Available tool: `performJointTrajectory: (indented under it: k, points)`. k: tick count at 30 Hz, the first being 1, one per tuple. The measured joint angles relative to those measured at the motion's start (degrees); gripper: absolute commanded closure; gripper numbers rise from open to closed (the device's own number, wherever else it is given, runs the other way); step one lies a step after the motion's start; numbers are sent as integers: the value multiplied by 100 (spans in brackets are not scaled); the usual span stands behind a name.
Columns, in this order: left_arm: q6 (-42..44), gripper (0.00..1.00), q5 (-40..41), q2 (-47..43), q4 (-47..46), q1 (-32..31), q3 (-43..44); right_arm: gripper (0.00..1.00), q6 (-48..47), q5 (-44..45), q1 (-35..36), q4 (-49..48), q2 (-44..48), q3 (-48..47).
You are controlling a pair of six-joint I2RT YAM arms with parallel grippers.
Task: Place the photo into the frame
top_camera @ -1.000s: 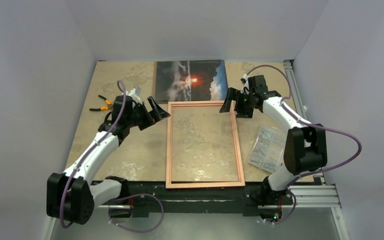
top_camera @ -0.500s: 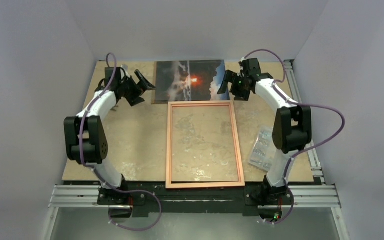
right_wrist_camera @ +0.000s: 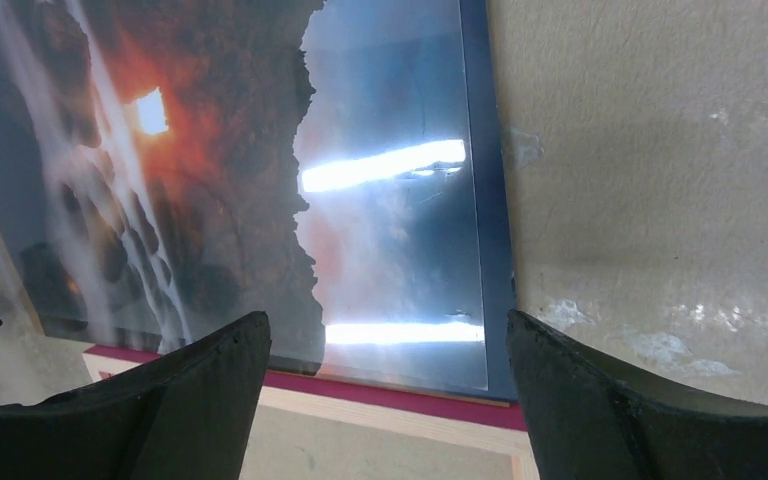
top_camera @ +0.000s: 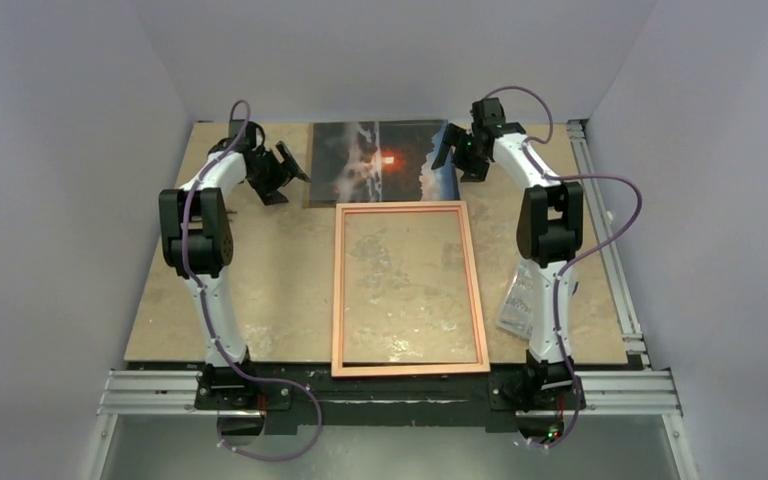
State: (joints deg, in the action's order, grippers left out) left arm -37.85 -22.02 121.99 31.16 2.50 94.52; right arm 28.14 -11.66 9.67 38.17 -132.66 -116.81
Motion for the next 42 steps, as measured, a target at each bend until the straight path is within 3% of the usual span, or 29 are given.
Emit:
performJointTrajectory:
  k: [7,28,42]
  points:
    - [59,21,133,177,205,2,216,22,131,-162,2,46,-361,-201]
    - [149,24,-177,570,122,11,505,22,205,-302,-4,-48,-527,-210]
    - [101,57,-586,682,-313,98,470,22,374,-1316,-129,-713,-535,81]
